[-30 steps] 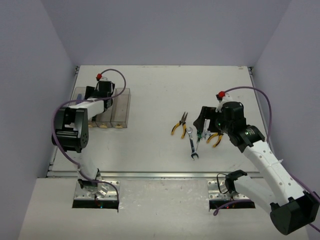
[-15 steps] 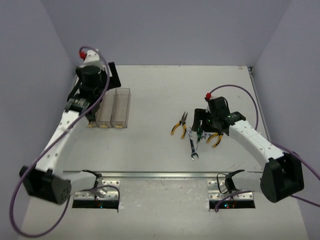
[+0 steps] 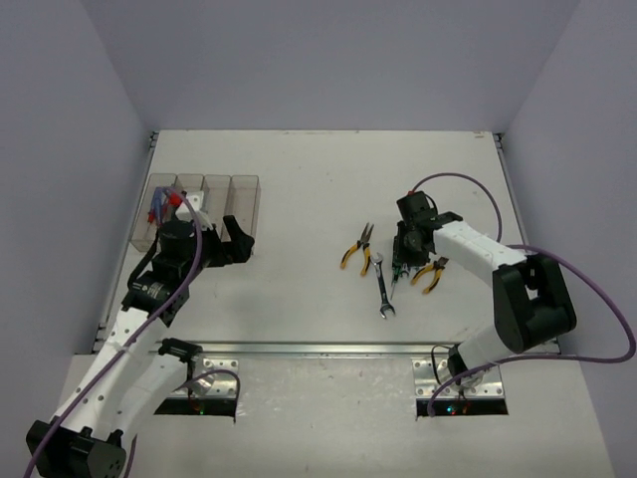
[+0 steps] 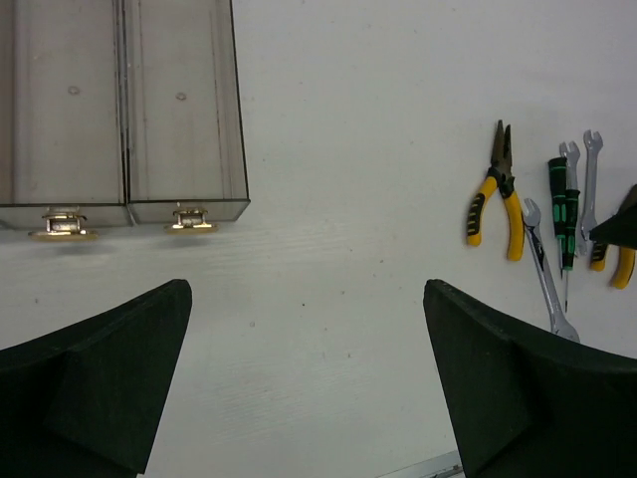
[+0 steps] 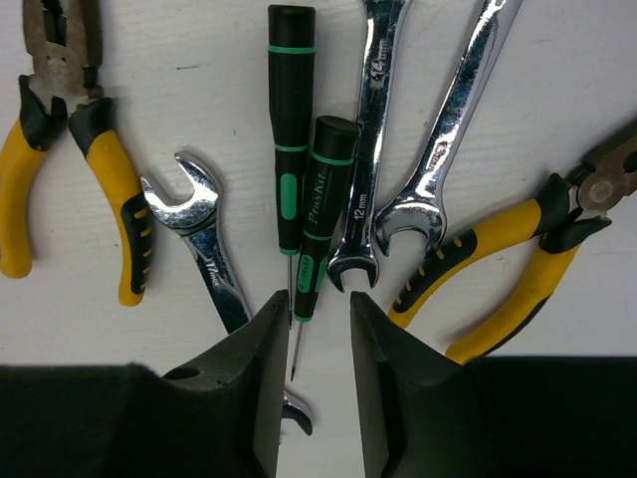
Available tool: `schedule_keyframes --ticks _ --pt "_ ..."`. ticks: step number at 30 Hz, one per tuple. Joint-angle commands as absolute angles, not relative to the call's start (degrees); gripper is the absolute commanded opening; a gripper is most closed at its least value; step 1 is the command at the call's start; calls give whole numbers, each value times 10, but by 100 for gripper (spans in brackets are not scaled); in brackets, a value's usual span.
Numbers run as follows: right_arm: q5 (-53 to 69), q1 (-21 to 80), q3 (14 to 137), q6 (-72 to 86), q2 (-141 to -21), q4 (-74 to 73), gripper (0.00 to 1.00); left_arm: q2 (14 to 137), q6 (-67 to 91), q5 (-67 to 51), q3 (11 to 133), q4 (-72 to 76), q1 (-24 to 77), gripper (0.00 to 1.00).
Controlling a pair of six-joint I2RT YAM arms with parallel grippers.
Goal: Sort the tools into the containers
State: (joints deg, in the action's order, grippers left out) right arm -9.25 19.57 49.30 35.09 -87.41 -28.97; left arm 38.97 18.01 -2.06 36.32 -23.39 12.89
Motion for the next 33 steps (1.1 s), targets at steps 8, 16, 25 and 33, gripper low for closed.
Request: schedule_keyframes --ticks 8,16,25,33 --pt "-93 193 476 388 -918 -240 29 331 182 -78 366 -190 146 100" --pt "-127 192 513 378 -955 -243 21 329 180 -87 362 -185 153 100" --pt "-140 189 552 367 -1023 -261 19 326 180 -90 361 -185 160 100" --pt "-140 189 548 375 -1037 -259 7 327 182 -90 361 -184 166 100"
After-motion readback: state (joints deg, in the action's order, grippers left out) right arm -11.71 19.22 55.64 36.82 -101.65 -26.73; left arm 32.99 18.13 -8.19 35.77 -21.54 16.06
